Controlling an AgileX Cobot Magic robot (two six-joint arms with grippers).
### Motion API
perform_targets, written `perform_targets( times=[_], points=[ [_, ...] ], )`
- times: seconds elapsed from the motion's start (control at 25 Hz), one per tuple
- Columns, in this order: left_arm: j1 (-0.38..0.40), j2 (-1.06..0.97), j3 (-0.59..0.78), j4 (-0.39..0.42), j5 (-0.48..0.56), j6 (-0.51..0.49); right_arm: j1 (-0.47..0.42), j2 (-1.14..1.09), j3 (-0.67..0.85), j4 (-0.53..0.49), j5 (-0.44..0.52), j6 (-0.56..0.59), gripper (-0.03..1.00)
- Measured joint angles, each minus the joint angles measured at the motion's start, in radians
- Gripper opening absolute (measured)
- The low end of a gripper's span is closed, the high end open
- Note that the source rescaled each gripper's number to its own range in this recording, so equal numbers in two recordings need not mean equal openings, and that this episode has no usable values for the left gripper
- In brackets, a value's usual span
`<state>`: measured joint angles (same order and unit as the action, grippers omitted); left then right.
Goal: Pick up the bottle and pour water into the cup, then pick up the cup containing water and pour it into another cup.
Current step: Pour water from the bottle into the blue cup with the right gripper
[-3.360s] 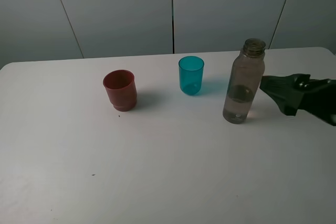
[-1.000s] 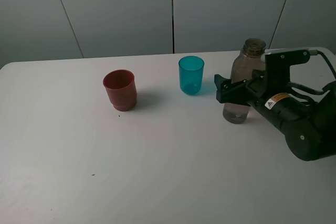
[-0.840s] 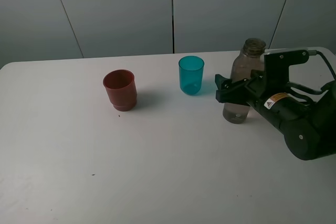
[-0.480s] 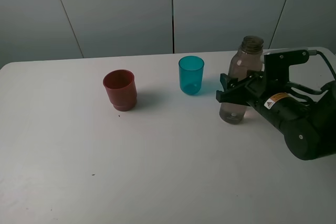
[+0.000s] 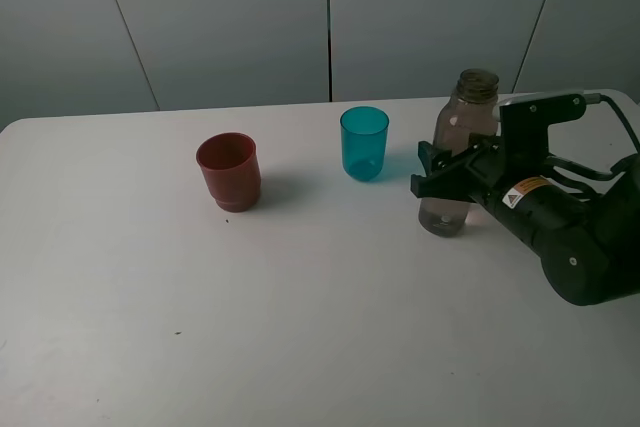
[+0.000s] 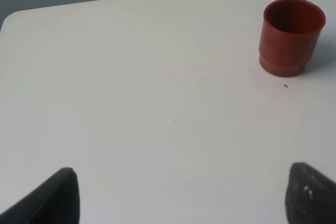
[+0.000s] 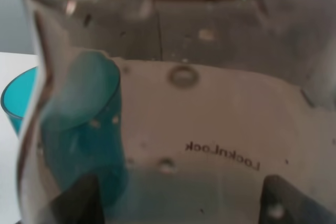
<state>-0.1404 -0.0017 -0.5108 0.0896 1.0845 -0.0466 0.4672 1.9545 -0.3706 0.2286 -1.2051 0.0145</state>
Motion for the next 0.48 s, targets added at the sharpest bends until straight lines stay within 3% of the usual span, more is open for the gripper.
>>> perform_targets(
  times=[0.48],
  points=[
    [0.0, 0.0, 0.0, 0.0, 0.0, 0.0, 0.0, -0.017, 0.0, 0.002, 0.022, -0.014, 0.0]
  ],
)
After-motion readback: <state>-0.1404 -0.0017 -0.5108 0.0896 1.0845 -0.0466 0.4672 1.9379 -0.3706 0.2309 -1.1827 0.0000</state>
